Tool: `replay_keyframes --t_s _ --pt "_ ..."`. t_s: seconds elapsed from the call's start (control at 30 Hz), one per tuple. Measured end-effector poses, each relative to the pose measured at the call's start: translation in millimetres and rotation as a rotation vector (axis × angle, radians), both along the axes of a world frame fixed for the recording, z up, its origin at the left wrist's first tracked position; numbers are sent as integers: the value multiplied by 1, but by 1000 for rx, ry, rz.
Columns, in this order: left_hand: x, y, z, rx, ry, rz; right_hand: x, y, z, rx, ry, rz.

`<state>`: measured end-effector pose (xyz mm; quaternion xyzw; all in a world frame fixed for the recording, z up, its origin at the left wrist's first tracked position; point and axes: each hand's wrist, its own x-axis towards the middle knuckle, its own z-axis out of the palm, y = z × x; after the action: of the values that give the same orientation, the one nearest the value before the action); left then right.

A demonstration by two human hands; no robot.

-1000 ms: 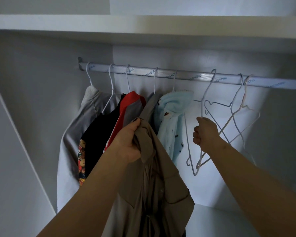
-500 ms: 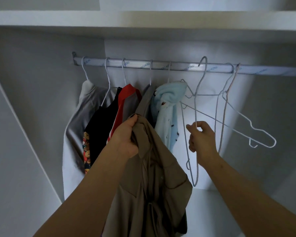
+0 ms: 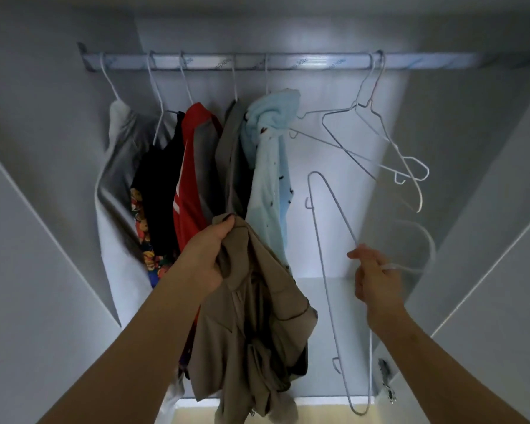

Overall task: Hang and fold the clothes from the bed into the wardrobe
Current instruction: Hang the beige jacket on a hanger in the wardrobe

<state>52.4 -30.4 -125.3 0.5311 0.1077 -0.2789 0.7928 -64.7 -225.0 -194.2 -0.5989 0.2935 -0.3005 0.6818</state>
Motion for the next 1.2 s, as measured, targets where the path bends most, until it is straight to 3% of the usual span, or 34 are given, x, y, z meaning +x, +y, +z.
replay_keyframes --t_s 0.1,0.23,0.47,0.63,0.77,0.87,1.0,1.07,1.1,1.2 --pt "-5 10 -9 80 3 19 -26 -12 -4 50 -121 22" --pt "-10 16 -15 170 57 84 -55 -30 -5 60 -147 220" --pt "-20 13 -14 93 60 163 -66 -34 -10 -119 133 459" --pt "-20 19 -8 149 -149 235 -64 -35 -5 -337 337 611" --pt "-41 3 1 124 -252 165 -52 -15 4 -410 376 710" --pt "-68 -20 4 56 -311 -44 -38 14 9 -428 347 758" --pt "-83 -25 13 -70 -337 -119 -29 30 15 -241 203 595" --pt "-82 -14 18 -39 -536 -110 -30 24 21 -201 123 507" --pt "-82 -8 19 91 -738 -142 -31 21 26 -216 100 498" --pt "-74 4 16 895 -1527 -240 -33 14 40 -227 41 536"
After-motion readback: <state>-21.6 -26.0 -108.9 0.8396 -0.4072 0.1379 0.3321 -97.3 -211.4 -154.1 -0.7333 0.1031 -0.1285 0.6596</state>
